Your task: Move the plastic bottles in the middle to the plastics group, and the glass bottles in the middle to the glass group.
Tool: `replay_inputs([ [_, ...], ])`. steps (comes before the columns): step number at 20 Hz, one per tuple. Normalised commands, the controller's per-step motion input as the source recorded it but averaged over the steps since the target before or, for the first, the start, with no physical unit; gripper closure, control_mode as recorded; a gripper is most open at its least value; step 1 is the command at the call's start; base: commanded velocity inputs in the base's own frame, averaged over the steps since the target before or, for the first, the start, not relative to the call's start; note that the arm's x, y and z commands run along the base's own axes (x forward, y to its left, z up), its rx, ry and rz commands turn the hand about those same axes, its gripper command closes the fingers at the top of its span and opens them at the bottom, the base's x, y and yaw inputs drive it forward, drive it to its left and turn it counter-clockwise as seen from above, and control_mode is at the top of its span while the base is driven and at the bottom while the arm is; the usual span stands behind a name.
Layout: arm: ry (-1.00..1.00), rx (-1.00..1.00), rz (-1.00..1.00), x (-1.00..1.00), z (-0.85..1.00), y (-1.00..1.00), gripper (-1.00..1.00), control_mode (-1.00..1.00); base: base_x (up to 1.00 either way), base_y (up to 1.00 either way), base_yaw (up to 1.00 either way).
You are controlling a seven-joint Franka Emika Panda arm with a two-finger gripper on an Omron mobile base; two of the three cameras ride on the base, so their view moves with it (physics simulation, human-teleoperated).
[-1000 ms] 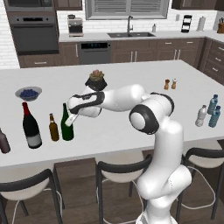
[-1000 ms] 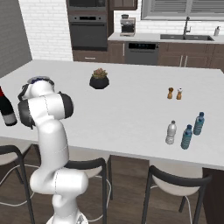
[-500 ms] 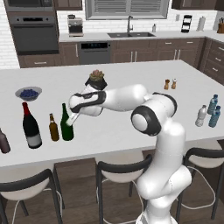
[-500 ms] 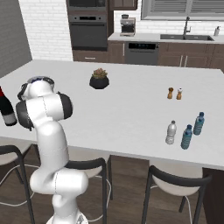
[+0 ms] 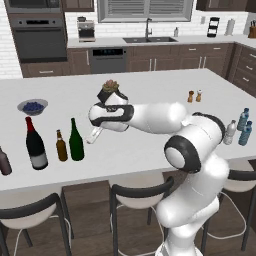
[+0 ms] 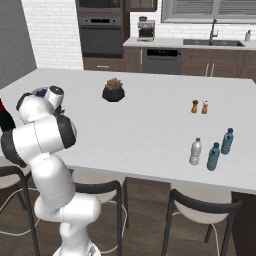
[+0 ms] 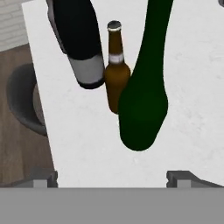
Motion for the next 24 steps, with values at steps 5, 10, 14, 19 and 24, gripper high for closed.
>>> replay_inputs([
  [5,-0.03,0.00,-0.04,-0.63,0.35,-0.54,-1.00,-1.00,0.00,0.00,0.00],
  [10,-0.06,0.00,-0.07,-0.57,0.50,-0.58,-1.00,-1.00,0.00,0.00,0.00],
  [14,-0.04,0.00,-0.12,-0.54,0.55,-0.67,-1.00,-1.00,0.00,0.00,0.00],
  [19,-0.03,-0.07,-0.19,-0.50,0.56,-0.67,-1.00,-1.00,0.00,0.00,0.00],
  [24,0.00,-0.13,-0.24,-0.32,0.62,-0.65,-1.00,-1.00,0.00,0.00,0.00],
])
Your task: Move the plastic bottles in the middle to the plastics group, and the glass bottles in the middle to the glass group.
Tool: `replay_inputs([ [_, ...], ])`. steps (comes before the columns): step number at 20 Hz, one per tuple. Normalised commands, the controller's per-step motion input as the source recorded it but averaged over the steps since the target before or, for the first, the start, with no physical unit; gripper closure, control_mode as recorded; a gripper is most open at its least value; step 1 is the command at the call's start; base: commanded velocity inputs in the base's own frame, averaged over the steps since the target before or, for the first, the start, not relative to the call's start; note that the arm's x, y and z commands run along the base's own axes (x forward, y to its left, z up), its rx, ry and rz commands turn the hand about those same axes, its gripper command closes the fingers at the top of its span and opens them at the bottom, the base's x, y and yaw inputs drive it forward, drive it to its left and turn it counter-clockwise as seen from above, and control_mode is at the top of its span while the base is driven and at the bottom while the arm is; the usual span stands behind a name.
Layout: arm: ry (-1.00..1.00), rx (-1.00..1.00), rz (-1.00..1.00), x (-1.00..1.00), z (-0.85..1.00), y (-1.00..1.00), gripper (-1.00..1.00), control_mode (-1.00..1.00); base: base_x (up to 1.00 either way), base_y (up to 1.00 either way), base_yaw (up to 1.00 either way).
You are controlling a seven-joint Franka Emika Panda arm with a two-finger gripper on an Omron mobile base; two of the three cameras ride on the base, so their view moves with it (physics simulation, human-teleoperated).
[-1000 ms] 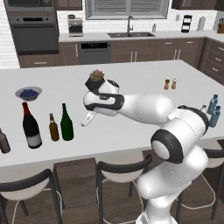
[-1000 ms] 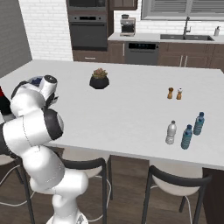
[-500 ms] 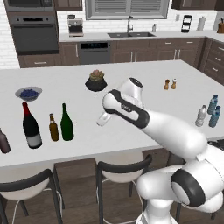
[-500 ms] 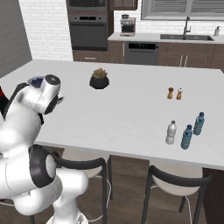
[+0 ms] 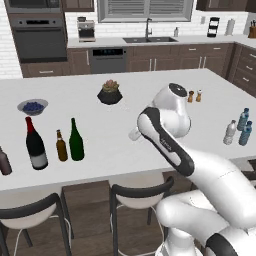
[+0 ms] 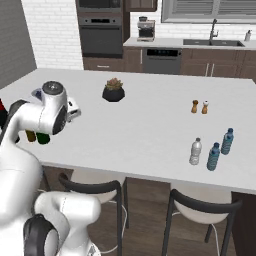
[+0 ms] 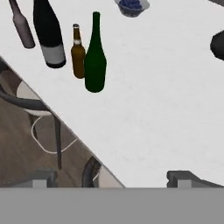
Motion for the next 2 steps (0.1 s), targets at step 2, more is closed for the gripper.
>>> replay_inputs([
  [2,0.00,-0.13,-0.27,-0.30,0.68,-0.68,-1.00,-1.00,0.00,0.00,0.00],
])
